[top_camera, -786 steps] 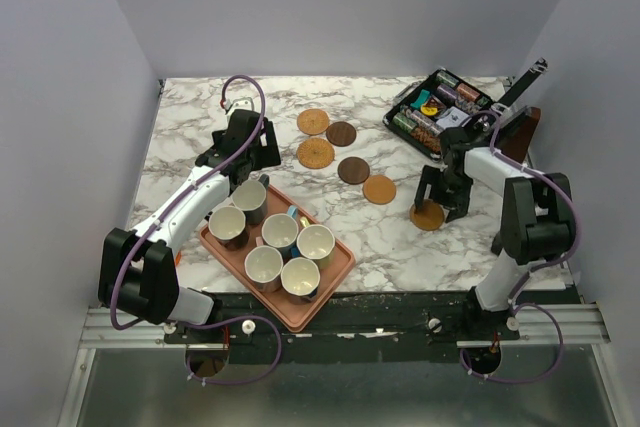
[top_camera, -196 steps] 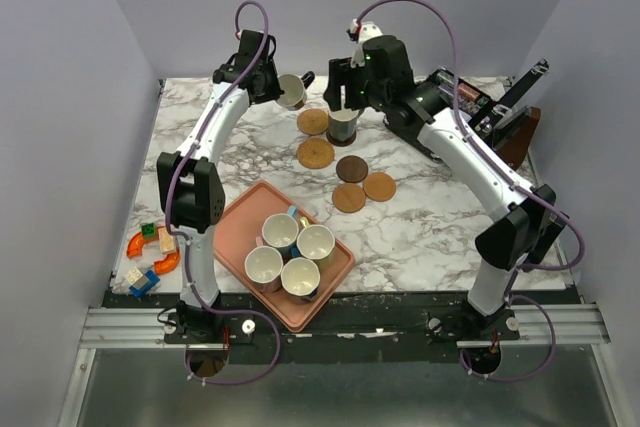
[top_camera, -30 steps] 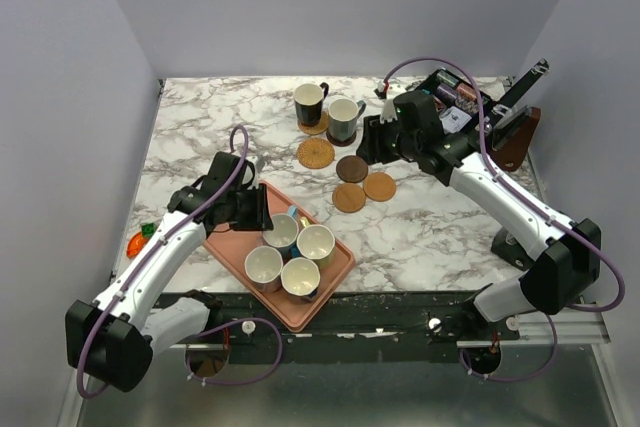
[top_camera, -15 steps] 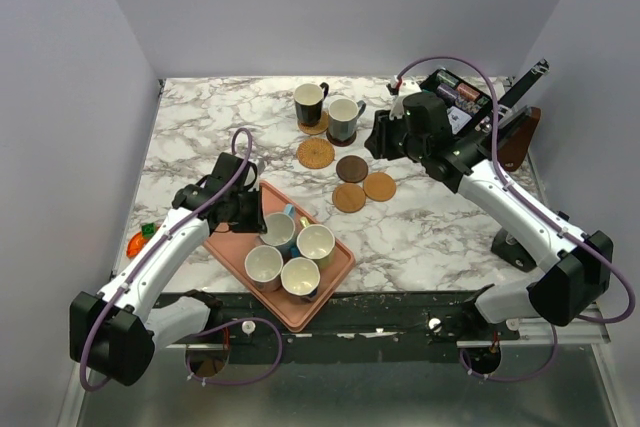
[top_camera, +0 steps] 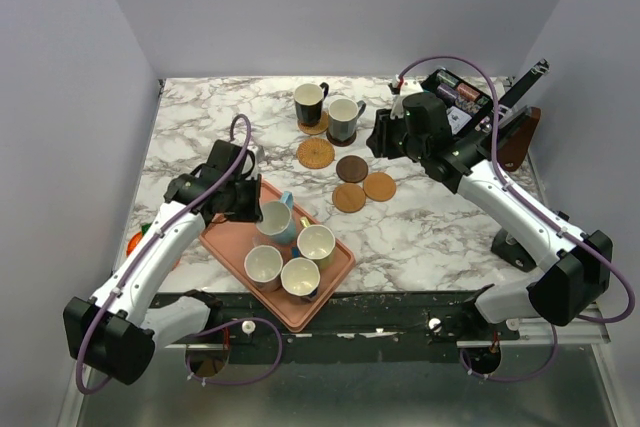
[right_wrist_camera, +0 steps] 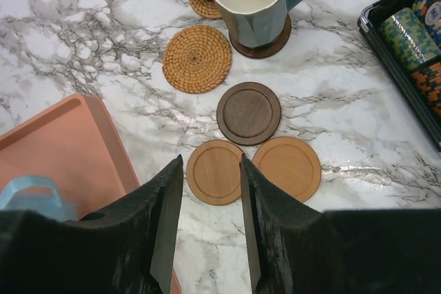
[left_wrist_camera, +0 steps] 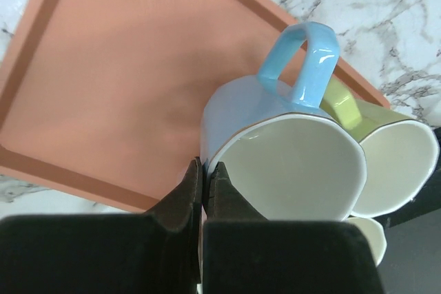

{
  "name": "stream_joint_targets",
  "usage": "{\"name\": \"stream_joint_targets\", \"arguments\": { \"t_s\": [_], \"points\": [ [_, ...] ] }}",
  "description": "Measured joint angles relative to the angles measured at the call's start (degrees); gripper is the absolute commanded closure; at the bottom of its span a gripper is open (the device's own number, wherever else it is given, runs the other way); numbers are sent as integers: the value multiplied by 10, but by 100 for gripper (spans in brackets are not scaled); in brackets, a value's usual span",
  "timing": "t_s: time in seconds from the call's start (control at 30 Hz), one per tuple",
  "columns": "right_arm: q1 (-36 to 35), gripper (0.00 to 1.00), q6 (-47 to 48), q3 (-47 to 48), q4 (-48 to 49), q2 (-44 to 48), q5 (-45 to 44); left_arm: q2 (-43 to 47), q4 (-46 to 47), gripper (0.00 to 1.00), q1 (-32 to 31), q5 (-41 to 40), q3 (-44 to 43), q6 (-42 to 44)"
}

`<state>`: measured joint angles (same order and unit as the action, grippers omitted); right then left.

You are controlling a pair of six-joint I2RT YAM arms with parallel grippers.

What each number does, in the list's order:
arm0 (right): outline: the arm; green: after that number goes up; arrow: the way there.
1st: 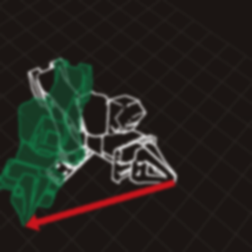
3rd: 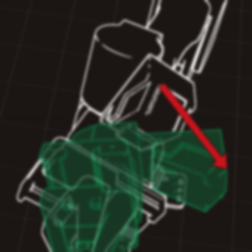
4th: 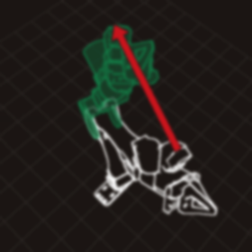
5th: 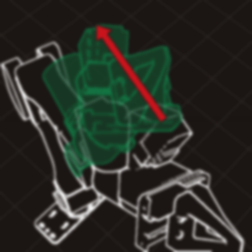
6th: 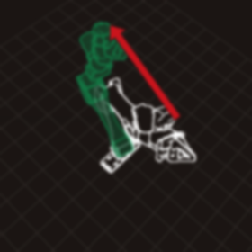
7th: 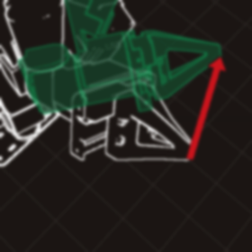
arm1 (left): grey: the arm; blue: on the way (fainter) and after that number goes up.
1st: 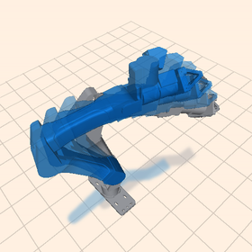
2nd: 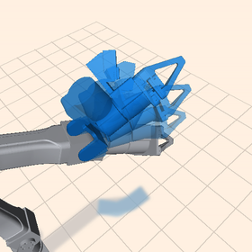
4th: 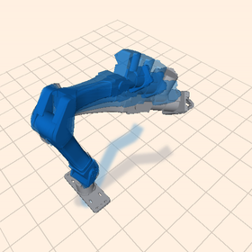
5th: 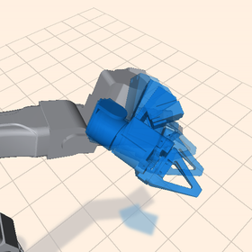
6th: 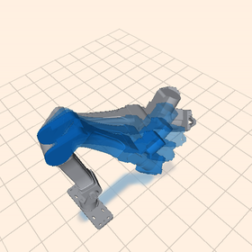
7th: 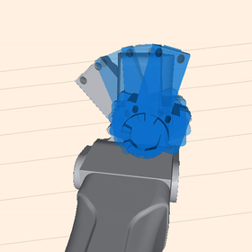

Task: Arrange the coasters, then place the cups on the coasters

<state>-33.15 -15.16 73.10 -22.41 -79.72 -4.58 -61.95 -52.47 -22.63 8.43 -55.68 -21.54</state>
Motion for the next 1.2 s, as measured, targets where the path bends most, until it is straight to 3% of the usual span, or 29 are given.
{"name": "stream_joint_targets", "arguments": {
  "t_s": [0.57, 1.2],
  "points": [
    [0, 54, 0, 0, 1, 6, -33, -172, 3, 100, 13, -24, -189, 163],
    [0, 55, 2, -1, 3, 22, -83, -467, 60, 100, 53, 114, -457, 408]
  ]
}}
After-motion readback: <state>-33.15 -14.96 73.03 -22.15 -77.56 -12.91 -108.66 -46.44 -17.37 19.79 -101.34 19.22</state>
